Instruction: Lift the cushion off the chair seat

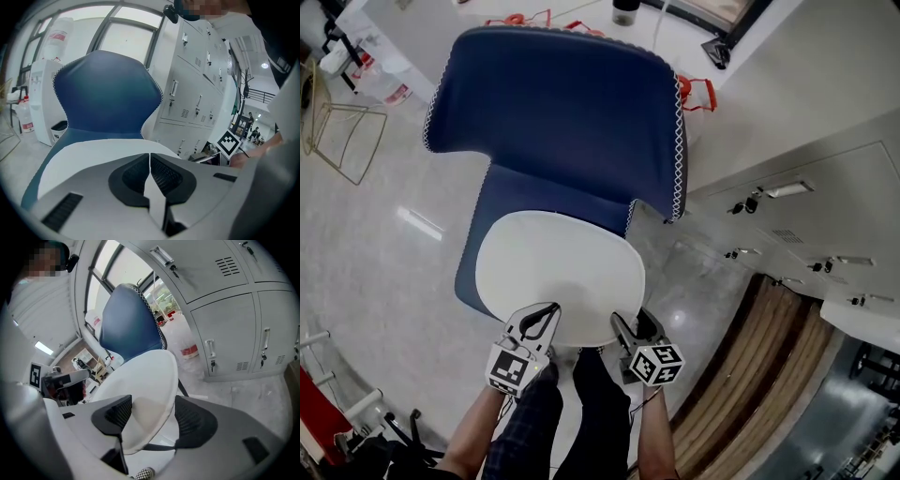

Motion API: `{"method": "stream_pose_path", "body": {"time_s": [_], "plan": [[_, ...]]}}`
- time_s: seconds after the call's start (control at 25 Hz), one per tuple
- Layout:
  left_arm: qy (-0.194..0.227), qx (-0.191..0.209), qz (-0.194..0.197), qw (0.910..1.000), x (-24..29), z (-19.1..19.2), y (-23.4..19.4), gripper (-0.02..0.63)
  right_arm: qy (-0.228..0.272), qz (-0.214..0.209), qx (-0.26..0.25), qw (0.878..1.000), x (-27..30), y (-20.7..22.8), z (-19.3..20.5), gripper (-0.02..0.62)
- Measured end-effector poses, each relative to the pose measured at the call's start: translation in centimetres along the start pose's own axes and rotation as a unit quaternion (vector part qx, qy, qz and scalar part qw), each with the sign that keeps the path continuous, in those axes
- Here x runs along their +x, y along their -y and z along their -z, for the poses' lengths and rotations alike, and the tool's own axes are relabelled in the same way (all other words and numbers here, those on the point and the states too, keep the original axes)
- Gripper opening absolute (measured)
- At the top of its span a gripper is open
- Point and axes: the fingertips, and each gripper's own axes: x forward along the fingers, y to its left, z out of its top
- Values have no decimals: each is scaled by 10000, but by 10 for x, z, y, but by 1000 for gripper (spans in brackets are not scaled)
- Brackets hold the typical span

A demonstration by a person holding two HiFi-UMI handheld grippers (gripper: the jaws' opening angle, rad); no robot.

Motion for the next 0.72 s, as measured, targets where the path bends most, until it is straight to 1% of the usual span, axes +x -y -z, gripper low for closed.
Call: {"method": "stream_pose_path", "body": {"time_s": [0.08, 0.24, 0.28, 0.4, 0.48, 0.56, 0.72], "plan": [[98, 0, -29, 9999, -1, -1, -2, 21, -10, 35, -41, 10000, -1, 0, 0, 279], [-4, 1, -50, 10000, -5, 1, -6, 21, -63, 249, -376, 9990, -2, 1, -1, 276], [-2, -2, -57, 10000, -6, 1, -6, 23, -76, 326, -453, 9984, -2, 1, -2, 263], [89, -15, -76, 9999, -7, 2, -8, 21, -36, 585, -675, 9960, -5, 3, -5, 176], [23, -12, -57, 10000, -10, 1, -8, 21, 21, 697, -761, 9947, -7, 1, -8, 130], [4, -17, -49, 10000, -12, -1, -9, 21, 65, 764, -793, 9939, -9, 0, -10, 101], [52, -4, -63, 10000, -14, -7, -11, 21, 143, 846, -886, 9924, -12, -3, -15, 67]]}}
